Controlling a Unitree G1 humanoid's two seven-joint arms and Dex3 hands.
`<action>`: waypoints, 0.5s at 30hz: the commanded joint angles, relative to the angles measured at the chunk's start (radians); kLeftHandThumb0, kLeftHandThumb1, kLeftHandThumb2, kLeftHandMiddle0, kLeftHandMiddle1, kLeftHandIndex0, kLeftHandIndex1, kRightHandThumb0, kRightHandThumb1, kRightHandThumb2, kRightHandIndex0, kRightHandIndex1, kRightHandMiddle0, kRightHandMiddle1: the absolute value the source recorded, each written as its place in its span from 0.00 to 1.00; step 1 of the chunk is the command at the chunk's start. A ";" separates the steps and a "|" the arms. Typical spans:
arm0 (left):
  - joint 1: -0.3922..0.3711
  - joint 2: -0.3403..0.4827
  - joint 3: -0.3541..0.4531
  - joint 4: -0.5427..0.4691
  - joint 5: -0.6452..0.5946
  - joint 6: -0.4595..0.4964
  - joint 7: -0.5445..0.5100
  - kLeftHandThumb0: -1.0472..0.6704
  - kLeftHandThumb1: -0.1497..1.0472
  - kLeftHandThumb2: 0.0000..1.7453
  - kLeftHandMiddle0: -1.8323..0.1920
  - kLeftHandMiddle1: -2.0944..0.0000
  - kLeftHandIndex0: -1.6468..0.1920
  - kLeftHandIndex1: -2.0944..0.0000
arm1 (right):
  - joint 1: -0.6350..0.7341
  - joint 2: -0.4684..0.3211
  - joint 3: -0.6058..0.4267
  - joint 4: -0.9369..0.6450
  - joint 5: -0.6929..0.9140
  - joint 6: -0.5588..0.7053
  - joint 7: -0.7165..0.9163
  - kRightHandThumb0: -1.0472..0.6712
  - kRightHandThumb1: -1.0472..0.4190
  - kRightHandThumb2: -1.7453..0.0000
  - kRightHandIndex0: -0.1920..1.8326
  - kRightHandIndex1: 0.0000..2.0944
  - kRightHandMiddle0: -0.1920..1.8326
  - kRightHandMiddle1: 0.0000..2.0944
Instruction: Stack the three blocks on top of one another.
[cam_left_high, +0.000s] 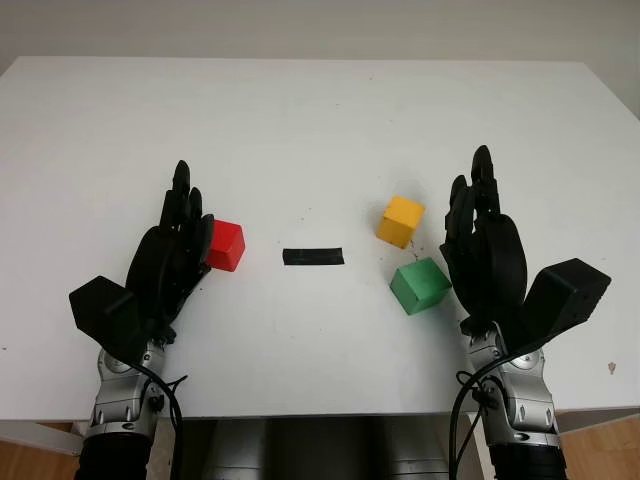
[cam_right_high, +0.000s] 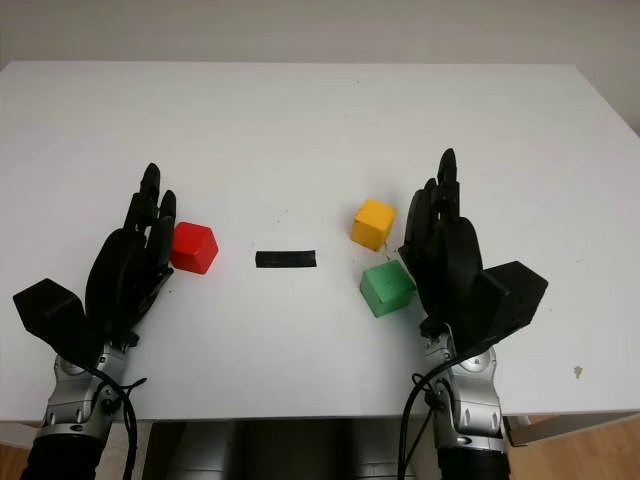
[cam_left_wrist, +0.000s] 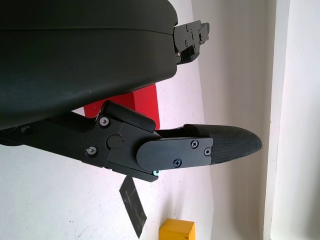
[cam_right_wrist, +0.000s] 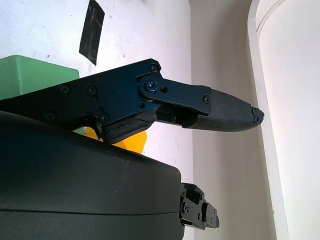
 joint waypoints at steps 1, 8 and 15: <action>0.020 0.005 -0.001 -0.016 -0.008 0.000 -0.008 0.14 1.00 0.28 1.00 1.00 1.00 1.00 | 0.000 -0.004 -0.005 -0.023 0.002 0.000 -0.003 0.16 0.00 0.64 0.00 0.00 0.00 0.00; 0.022 -0.005 -0.006 -0.022 -0.002 0.002 0.005 0.14 1.00 0.27 1.00 1.00 1.00 1.00 | 0.005 -0.012 -0.009 -0.029 0.009 0.008 0.004 0.16 0.00 0.64 0.00 0.00 0.00 0.00; -0.008 0.070 0.007 -0.051 0.074 -0.009 0.039 0.14 1.00 0.26 0.97 0.97 0.98 0.98 | 0.005 -0.023 -0.016 -0.041 0.022 0.023 0.018 0.17 0.00 0.65 0.00 0.00 0.00 0.00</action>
